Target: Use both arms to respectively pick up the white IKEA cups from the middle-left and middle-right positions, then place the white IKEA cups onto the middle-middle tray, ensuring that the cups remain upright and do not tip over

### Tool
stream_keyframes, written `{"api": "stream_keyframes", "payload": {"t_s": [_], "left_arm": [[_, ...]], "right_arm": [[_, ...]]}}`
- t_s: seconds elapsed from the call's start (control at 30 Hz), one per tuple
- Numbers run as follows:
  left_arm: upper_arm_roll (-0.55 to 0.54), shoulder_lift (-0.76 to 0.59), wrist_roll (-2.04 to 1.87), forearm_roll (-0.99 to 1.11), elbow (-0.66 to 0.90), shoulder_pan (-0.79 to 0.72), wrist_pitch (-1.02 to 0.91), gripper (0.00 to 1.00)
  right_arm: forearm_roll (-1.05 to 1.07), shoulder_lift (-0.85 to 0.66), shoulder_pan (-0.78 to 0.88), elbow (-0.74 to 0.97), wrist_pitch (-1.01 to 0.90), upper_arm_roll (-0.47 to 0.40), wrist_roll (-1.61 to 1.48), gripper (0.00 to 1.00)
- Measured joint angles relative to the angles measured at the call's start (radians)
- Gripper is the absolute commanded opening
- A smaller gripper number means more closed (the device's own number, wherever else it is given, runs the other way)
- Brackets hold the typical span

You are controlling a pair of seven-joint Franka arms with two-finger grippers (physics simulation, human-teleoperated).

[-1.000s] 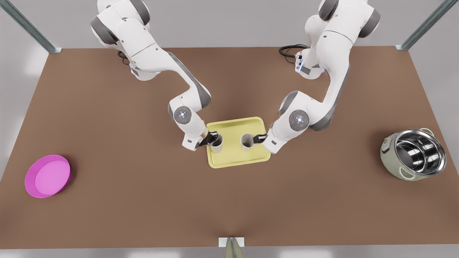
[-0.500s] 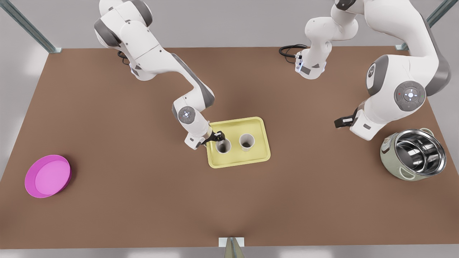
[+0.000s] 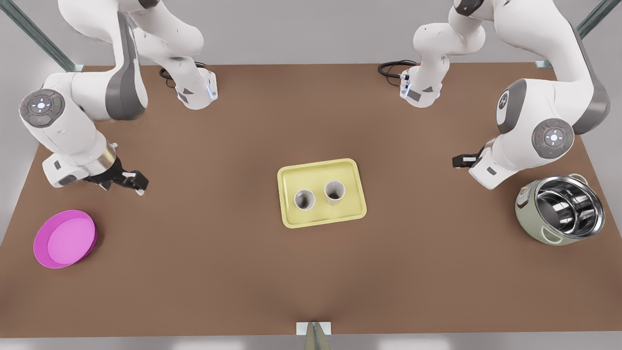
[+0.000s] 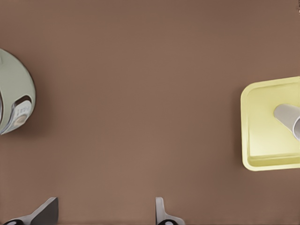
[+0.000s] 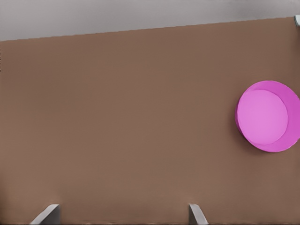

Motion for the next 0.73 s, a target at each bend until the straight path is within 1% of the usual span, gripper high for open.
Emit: {"api": "stream_keyframes", "payload": {"t_s": [0.1,0.23,0.33,0.53,0.73], "left_arm": [[0.000,0.000,0.019,0.000,0.000,0.000,-0.002,1.00],[0.000,0.001,0.040,-0.001,0.000,-0.001,-0.003,1.00],[0.003,0.002,0.054,-0.005,0.004,0.004,-0.003,1.00],[0.008,0.060,0.075,-0.033,0.109,0.029,-0.001,1.00],[-0.022,0.060,0.091,-0.118,0.117,0.048,-0.037,1.00]], "right_arm": [[-0.017,-0.056,0.015,-0.008,-0.095,0.001,-0.055,1.00],[0.002,-0.052,0.012,-0.065,-0.165,-0.003,-0.110,1.00],[0.013,-0.040,-0.016,-0.062,-0.192,-0.003,-0.142,1.00],[0.021,-0.048,-0.045,-0.014,-0.243,-0.004,-0.197,1.00],[0.023,-0.048,-0.024,-0.011,-0.267,-0.005,-0.236,1.00]]}}
